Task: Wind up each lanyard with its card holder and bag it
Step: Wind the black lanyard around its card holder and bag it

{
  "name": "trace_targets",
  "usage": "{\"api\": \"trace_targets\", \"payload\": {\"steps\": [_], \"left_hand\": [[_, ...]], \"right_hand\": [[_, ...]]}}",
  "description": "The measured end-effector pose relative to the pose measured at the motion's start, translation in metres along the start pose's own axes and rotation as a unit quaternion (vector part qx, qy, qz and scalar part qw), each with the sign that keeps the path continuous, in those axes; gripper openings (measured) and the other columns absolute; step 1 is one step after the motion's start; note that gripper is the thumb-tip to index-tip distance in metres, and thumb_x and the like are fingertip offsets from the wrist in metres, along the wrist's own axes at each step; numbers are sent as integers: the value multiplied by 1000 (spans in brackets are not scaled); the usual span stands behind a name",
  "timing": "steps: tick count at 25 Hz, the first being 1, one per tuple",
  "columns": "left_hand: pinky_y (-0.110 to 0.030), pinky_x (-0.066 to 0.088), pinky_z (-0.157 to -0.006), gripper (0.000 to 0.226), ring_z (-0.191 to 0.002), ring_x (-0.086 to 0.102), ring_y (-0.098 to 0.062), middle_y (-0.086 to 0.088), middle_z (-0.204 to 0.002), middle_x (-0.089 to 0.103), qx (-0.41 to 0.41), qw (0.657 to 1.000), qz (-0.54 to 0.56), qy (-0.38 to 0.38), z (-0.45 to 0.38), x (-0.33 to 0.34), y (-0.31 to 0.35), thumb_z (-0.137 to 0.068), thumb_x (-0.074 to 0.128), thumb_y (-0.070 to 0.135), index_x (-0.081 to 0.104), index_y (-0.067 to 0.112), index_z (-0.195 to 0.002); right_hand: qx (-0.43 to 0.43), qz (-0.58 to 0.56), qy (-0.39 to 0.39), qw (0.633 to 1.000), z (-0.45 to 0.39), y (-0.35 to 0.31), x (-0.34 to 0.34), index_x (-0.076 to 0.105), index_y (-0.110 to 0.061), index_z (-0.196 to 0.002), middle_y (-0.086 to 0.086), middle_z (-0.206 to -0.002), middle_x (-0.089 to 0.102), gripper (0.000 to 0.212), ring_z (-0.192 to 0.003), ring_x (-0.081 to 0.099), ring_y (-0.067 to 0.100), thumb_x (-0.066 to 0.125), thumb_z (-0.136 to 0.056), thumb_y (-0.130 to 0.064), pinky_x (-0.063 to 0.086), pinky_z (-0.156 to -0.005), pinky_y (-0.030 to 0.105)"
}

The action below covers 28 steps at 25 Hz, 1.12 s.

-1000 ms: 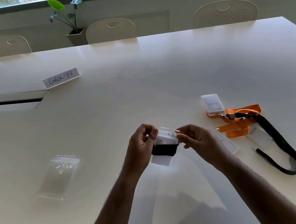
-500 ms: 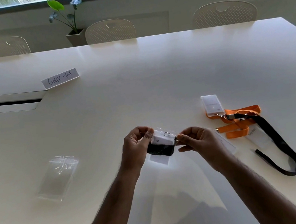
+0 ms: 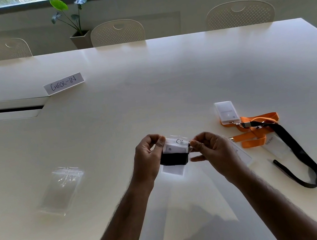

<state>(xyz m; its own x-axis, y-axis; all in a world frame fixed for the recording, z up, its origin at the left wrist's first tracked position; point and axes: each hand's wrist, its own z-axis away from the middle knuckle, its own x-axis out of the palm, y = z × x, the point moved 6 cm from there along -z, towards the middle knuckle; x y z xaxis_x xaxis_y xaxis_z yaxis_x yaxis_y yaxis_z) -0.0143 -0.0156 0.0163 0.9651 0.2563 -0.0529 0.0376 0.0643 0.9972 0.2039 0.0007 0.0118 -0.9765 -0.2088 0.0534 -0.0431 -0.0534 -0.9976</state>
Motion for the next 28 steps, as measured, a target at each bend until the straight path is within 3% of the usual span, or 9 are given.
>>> {"api": "trace_targets", "payload": {"steps": [5,12,17,22,28], "left_hand": [[-35,63,-81,20,-101,73,-25,-3,-102,76,-13,999,10,-31,3,6,-5,-100,63,42,70,24,-104],[-24,60,-71,9,-90,74,-9,1,-98,78,-20,998,21,-64,8,11,-2,-98,72,33,74,24,-99],[-27,61,-72,12,-90,76,-15,-5,-98,80,-45,998,33,-43,7,10,-5,-92,79,28,78,17,-96],[-24,60,-69,8,-84,76,-11,-4,-92,81,-47,998,37,-38,8,12,-7,-91,80,24,78,16,-94],[-31,63,-77,13,-95,76,-21,-5,-99,80,-52,996,29,-65,9,13,-9,-94,77,30,77,18,-100]], "right_hand": [[-2,28,-19,999,3,-7,3,75,-7,-104,8,-95,82,26,-91,80,20,74,-92,-30,66,-77,31],[17,23,-5,1000,2,-1,1,77,-10,-96,8,-92,81,11,-89,80,22,75,-95,-21,67,-70,34],[26,20,8,999,3,0,0,80,-18,-88,7,-89,82,5,-87,80,22,79,-93,-18,67,-68,34],[33,39,26,998,1,3,2,80,-18,-84,7,-85,81,11,-84,79,21,79,-93,-12,68,-74,42],[24,50,21,998,3,3,4,79,-19,-87,4,-88,81,10,-87,80,19,78,-95,-14,69,-73,41]]}}
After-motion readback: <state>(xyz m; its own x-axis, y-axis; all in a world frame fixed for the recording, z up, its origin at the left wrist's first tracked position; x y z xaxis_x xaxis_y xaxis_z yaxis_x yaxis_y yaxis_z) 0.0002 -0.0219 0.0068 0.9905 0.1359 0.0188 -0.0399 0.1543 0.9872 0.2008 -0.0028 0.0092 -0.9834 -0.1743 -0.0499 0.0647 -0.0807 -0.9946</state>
